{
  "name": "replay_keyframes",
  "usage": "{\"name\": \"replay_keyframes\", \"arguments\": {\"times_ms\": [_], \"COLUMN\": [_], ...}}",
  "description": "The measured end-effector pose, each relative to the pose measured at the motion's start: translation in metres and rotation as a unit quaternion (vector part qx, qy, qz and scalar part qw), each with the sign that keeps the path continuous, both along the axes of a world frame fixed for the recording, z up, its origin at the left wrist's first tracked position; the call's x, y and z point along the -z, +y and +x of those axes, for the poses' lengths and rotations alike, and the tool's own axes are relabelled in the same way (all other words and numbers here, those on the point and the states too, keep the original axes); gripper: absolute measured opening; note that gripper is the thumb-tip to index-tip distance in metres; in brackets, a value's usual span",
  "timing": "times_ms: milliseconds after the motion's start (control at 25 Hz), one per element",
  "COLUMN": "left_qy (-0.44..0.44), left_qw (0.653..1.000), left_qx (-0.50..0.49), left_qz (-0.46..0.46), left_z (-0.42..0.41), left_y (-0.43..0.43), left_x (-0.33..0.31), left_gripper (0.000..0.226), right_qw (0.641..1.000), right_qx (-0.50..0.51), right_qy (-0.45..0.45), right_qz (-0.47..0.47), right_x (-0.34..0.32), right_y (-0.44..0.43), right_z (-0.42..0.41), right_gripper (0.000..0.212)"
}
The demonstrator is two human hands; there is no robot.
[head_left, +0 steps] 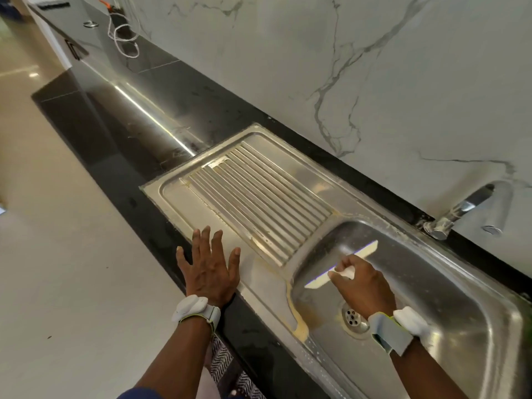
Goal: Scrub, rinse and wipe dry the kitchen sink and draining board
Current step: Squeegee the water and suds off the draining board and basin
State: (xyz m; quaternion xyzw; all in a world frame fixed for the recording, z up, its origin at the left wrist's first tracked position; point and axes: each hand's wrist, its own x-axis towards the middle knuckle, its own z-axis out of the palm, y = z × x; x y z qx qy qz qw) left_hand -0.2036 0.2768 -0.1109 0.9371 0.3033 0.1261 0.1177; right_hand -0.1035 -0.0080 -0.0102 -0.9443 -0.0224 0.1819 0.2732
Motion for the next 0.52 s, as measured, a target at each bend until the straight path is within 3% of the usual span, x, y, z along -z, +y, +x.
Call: {"name": "replay_keyframes", "arguments": {"times_ms": [80, 200, 400, 520], "left_qy": [0.013, 0.017, 0.022, 0.009], "left_qw": [0.999, 0.995, 0.979, 0.961], "left_qx": [0.037, 0.09, 0.201, 0.276], "left_qz": [0.016, 0.025, 0.012, 0.002], "left_z": [-0.001, 0.009, 0.064, 0.112], "left_y": [0.002, 0.002, 0.0, -0.009], "left_x": [0.0, -0.004, -0.019, -0.026], "left_gripper": [0.072, 0.075, 0.072, 0.068], "right_qw": [0.998, 0.992, 0.948, 0.928], "right_qx": [0.031, 0.071, 0.229, 0.289], "right_qy": [0.022, 0.062, 0.033, 0.002], "right_qz": [0.044, 0.081, 0.217, 0.234], "right_x": [0.004, 0.012, 0.017, 0.022], "right_y": [0.0, 0.004, 0.025, 0.036], "right_z": [0.002, 0.013, 0.033, 0.044], "right_gripper": [0.011, 0.028, 0.031, 0.026]}}
